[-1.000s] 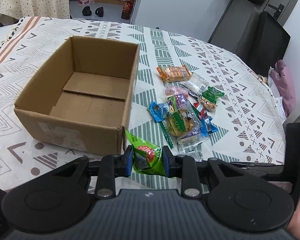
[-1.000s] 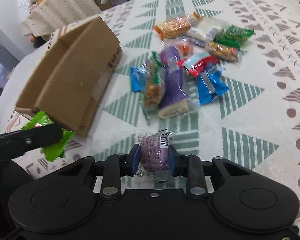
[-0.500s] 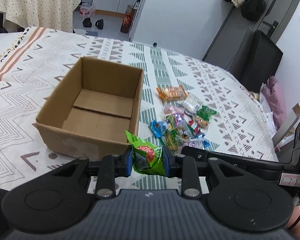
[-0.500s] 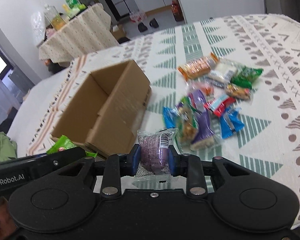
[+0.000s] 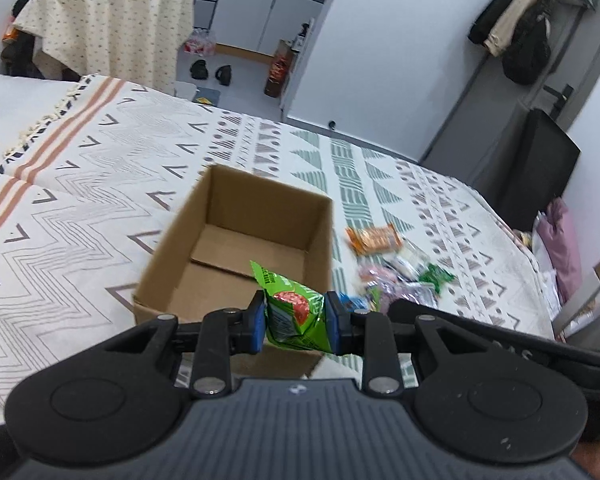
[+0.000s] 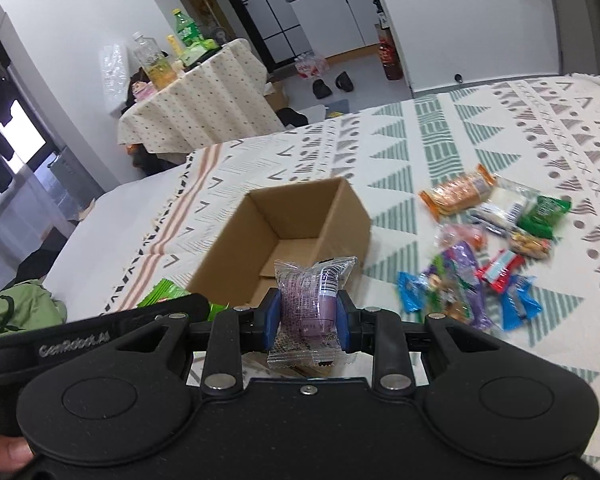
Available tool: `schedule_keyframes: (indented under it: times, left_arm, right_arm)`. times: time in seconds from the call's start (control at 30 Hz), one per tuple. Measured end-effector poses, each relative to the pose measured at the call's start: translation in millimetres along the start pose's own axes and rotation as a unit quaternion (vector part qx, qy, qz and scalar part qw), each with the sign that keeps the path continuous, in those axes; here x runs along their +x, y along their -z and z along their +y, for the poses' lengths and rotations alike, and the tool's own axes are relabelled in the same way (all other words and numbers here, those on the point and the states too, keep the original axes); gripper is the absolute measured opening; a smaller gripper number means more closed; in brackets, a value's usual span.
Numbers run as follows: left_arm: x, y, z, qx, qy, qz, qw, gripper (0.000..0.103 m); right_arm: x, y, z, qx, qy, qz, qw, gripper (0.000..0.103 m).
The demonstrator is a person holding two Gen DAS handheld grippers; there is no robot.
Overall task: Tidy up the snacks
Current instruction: 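Carry both snacks into the cardboard box and open both grippers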
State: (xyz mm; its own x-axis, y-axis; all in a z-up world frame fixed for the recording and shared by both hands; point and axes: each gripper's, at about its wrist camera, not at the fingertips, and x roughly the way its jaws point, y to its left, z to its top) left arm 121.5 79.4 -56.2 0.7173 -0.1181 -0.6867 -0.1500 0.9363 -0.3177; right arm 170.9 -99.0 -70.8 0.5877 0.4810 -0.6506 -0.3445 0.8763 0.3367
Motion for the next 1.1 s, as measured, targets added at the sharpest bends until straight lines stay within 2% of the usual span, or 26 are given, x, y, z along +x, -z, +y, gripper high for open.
schedule_keyframes:
  times: [0.2, 0.33, 0.4, 0.5, 0.53, 0.6, 0.67, 0.73, 0.9, 1.03, 1.1]
  left_arm:
    - [5.8, -14.4, 16.4, -0.018, -0.018, -0.012, 0.9996, 0.029]
    - [13.4, -19.8, 23.3, -0.028, -0.055, -0.004, 0.9981, 0.048]
    - [13.6, -20.5, 27.9, -0.032, -0.06, -0.002, 0.9977, 0.055]
    - [11.7, -20.6, 33.9, -0.038, -0.066, -0.002, 0.9971, 0.07]
    - [11.2, -20.6, 35.1, -0.039, -0.07, -0.002, 0.9968, 0.074]
    - [11.0, -20.8, 36.4, -0.042, -0.073, 0.001, 0.9964, 0.077]
    - [12.7, -20.9, 37.3, -0.046, -0.069, 0.016, 0.9965, 0.079]
    - [13.9, -20.1, 37.6, -0.051, -0.069, 0.027, 0.9959, 0.081]
    - [12.4, -13.0, 29.7, -0.047, -0.069, 0.028, 0.9961, 0.087]
    - [13.1, -6.7, 21.1, -0.04, -0.068, 0.032, 0.9963, 0.095]
    - [14.1, -3.6, 14.0, -0.03, -0.072, 0.035, 0.9964, 0.098]
  right_arm:
    - [12.6, -7.9, 11.0, 0.0, -0.01, -0.002, 1.0, 0.028]
    - [22.3, -11.6, 17.3, 0.004, -0.02, 0.002, 1.0, 0.028]
    - [27.0, -12.8, 19.0, 0.009, -0.024, 0.003, 1.0, 0.029]
    - [31.6, -14.0, 20.6, 0.014, -0.038, 0.009, 0.999, 0.032]
    - [31.8, -14.2, 20.6, 0.017, -0.043, 0.008, 0.999, 0.035]
    - [30.5, -14.5, 19.4, 0.021, -0.041, 0.007, 0.999, 0.057]
    - [26.7, -13.8, 17.7, 0.019, -0.026, 0.0, 0.999, 0.067]
    - [22.3, -12.5, 13.1, 0.017, -0.015, -0.002, 1.0, 0.069]
    - [5.5, -5.5, -7.5, 0.028, 0.014, -0.02, 0.999, 0.088]
    - [-8.6, 1.6, -26.2, 0.033, 0.037, -0.031, 0.998, 0.094]
    - [-15.6, 3.1, -33.7, 0.033, 0.047, -0.036, 0.998, 0.1]
